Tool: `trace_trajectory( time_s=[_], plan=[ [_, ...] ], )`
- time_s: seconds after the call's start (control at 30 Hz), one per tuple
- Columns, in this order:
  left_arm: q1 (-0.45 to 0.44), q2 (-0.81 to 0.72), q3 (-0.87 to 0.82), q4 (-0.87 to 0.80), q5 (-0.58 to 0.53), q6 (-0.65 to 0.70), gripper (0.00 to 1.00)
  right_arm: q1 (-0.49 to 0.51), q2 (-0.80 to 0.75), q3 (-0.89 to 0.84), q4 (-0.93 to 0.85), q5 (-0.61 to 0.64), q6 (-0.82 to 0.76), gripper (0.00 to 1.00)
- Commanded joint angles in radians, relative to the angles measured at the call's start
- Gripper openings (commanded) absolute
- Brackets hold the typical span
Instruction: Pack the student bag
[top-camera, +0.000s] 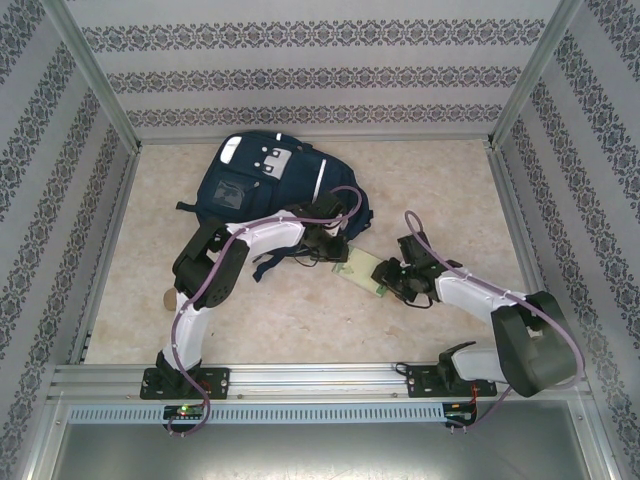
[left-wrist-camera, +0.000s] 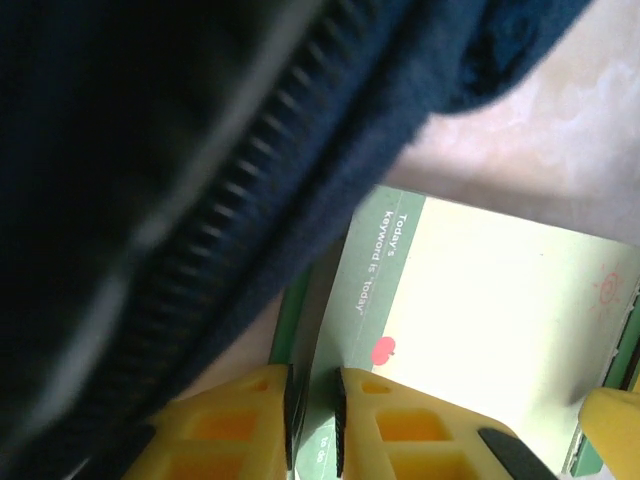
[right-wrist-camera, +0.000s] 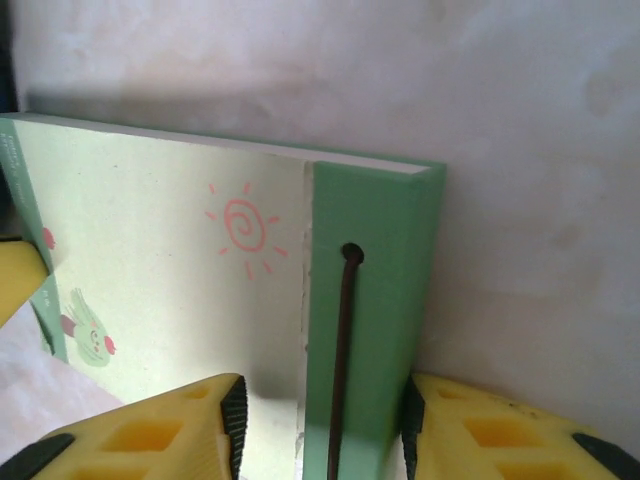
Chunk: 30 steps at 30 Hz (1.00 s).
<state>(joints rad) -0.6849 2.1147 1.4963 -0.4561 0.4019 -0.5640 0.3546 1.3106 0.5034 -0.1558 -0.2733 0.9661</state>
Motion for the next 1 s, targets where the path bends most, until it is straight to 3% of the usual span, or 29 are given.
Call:
trace_trajectory(
  time_s=[0.0, 0.37, 0.57, 0.7, 0.83, 0.9, 0.97],
  plan=[
    [-0.032, 0.045, -0.013, -0.035, 0.043, -0.014, 0.19, 0.000, -0.062, -0.014, 0.388, -0.179, 0.066, 0.46],
    [-0.032, 0.060, 0.018, -0.051, 0.052, 0.001, 0.19, -0.088, -0.169, -0.089, 0.471, -0.265, 0.116, 0.42],
    [-0.032, 0.065, 0.027, -0.062, 0.051, 0.006, 0.19, -0.092, -0.080, -0.069, 0.413, -0.279, 0.068, 0.41],
    [-0.031, 0.059, 0.029, -0.073, 0.039, 0.013, 0.19, -0.113, -0.102, -0.050, 0.262, -0.195, 0.023, 0.31],
    [-0.030, 0.052, 0.031, -0.080, 0.032, 0.014, 0.20, -0.142, -0.140, -0.022, 0.115, -0.165, -0.045, 0.30],
    [-0.029, 0.046, 0.040, -0.085, 0.029, 0.018, 0.21, -0.155, -0.146, -0.014, 0.075, -0.177, -0.079, 0.15],
    [-0.027, 0.041, 0.053, -0.096, 0.023, 0.020, 0.22, -0.167, -0.150, -0.015, 0.056, -0.189, -0.091, 0.09]
  ],
)
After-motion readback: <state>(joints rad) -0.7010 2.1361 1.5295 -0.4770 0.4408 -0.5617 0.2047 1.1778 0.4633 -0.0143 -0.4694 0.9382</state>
